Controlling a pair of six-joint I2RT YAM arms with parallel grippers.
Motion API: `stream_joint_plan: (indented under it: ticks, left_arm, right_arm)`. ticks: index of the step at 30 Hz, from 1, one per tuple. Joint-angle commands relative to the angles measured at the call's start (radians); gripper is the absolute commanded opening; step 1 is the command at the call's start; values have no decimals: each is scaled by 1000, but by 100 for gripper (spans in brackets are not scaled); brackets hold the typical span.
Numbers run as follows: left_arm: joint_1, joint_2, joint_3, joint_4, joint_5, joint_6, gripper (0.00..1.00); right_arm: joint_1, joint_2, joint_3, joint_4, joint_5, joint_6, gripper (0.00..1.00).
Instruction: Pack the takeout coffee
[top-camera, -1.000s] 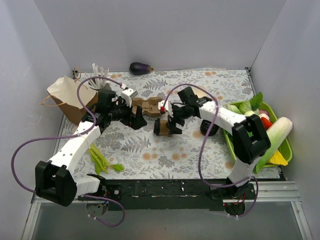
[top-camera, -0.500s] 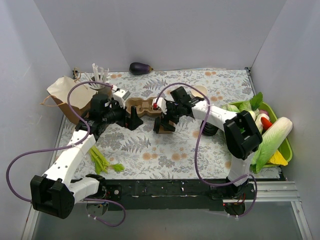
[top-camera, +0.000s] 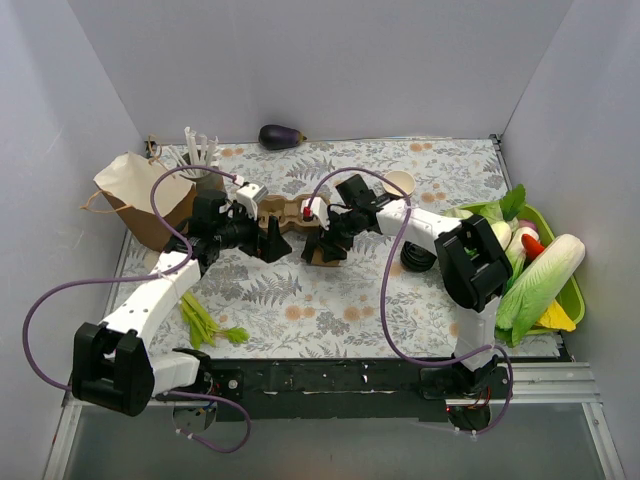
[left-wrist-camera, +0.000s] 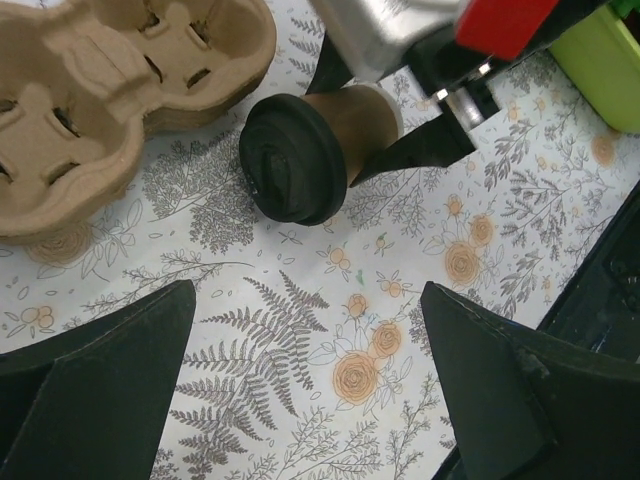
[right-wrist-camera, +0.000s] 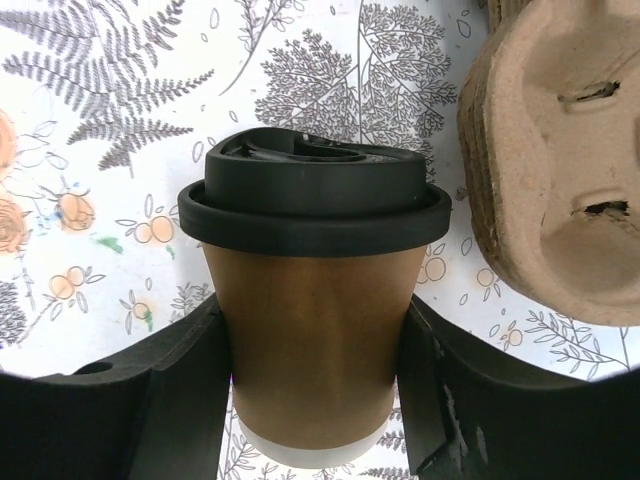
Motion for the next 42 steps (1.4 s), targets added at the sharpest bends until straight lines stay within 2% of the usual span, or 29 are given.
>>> stream_joint_plan:
  ticks: [1, 5, 8, 14, 20, 26, 39, 42]
  left_arm:
    - [1, 49, -23, 109, 82, 19, 98]
    - [-5, 103, 9, 163, 227, 11, 98]
    - [-14, 149, 49, 163, 290, 16, 98]
    - [-22, 175, 81, 164, 336, 62, 98]
    - [-31, 176, 96, 164, 346, 111, 98]
    - [-40, 213, 130, 149, 413, 122, 98]
    - [-57, 285, 193, 39, 487, 168, 65]
    - [-56, 282, 227, -16, 467, 183, 59]
  right_arm:
    - [-43, -109, -8, 10, -164, 61, 57]
    - [-72, -186, -34, 33, -372, 113, 56]
    - [-72, -209, -50, 43, -456, 130, 56]
    - [-69, -221, -50, 60, -482, 134, 57]
    - [-57, -217, 1, -62, -499, 9, 57]
    - [-42, -223, 7, -72, -510, 0, 58]
    - [-35, -240, -13, -32, -491, 35, 59]
    - [-35, -249, -25, -28, -424, 52, 75]
